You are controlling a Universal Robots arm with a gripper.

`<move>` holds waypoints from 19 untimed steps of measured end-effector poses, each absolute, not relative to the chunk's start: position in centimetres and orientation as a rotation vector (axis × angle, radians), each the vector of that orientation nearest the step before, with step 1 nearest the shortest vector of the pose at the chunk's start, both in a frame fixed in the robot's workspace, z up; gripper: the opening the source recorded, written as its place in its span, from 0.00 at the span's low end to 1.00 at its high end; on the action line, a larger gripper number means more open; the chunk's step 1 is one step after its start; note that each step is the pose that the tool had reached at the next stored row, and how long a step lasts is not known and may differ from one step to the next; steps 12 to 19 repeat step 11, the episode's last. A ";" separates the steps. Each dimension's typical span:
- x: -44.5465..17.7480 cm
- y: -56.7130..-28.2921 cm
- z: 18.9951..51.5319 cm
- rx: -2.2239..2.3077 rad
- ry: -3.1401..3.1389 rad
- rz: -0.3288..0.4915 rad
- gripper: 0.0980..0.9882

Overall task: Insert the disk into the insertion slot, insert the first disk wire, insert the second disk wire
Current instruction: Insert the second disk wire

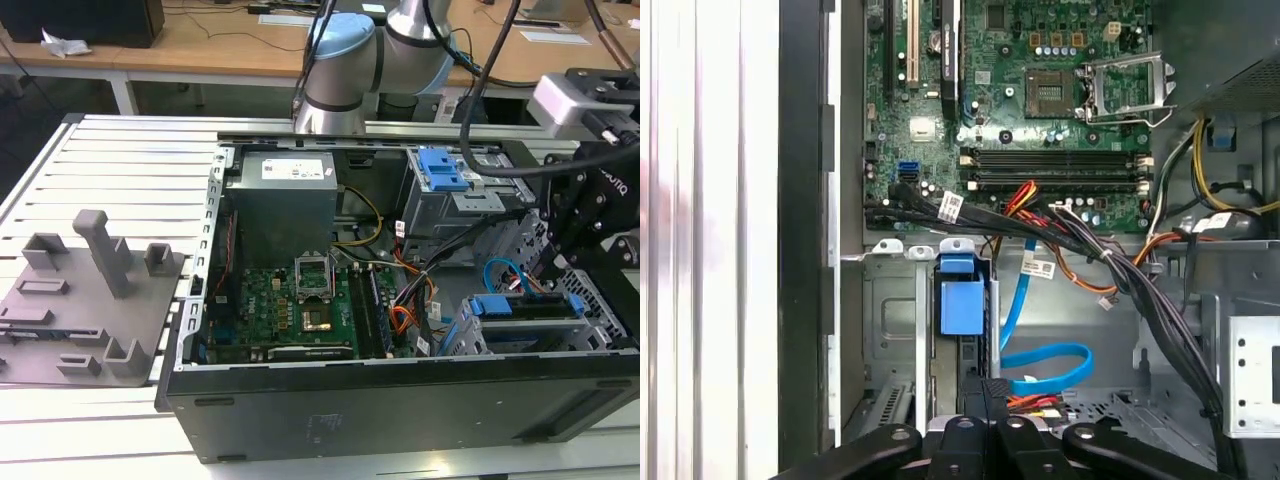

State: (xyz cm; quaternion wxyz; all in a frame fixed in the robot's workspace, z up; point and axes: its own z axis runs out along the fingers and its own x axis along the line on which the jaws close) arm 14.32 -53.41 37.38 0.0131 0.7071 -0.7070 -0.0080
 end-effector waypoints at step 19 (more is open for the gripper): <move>12.4 -53.4 37.4 2.203 -2.203 -0.025 0.01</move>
